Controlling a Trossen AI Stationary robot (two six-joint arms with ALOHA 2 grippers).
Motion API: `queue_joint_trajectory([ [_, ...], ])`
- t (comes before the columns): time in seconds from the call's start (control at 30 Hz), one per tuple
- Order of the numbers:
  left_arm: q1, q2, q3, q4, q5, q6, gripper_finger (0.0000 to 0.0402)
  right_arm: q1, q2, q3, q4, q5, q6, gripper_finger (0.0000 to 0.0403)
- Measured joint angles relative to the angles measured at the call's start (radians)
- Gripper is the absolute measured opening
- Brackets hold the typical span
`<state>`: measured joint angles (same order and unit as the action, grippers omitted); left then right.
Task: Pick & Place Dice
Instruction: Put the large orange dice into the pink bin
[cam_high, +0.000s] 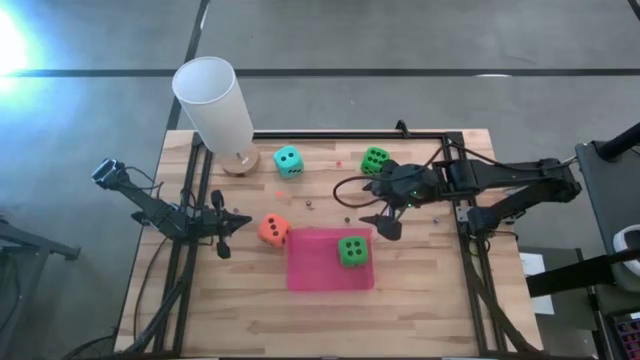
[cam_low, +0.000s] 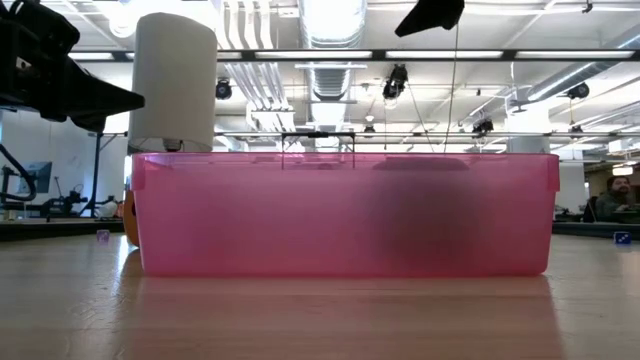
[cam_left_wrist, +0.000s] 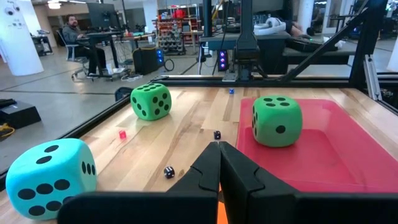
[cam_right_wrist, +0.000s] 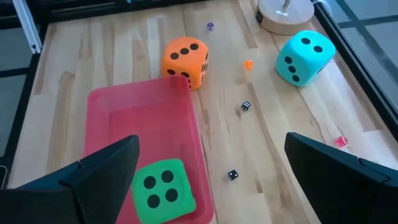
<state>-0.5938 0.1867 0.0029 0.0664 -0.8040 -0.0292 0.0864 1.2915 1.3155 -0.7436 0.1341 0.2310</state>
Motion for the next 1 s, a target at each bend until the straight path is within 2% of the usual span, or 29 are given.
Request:
queue_joint_trajectory([
  [0.1,0.0,0.0,0.0,0.007,0.0,-0.022,0.0007,0.0,-0.001,0.0,0.001,0.0,0.018,0.04],
  [0.2,0.001,0.0,0.0,0.033,0.0,-0.142,0.0007,0.0,-0.001,0.0,0.001,0.0,0.038,0.04],
  [0.27,0.001,0.0,0.002,0.048,0.007,-0.14,0.0007,0.0,-0.002,0.0,0.001,0.0,0.056,0.04],
  [0.53,0.001,0.007,0.147,0.014,0.065,0.078,0.0007,0.0,-0.002,0.0,0.0,0.001,0.114,0.04],
  [0.7,0.001,0.079,0.304,-0.191,0.085,0.101,0.0007,0.0,-0.002,0.0,0.0,0.007,0.133,0.04],
  [1.0,0.002,0.37,0.581,-0.503,0.117,-0.068,0.0007,0.0,-0.002,0.0,0.0,0.026,0.137,0.04],
])
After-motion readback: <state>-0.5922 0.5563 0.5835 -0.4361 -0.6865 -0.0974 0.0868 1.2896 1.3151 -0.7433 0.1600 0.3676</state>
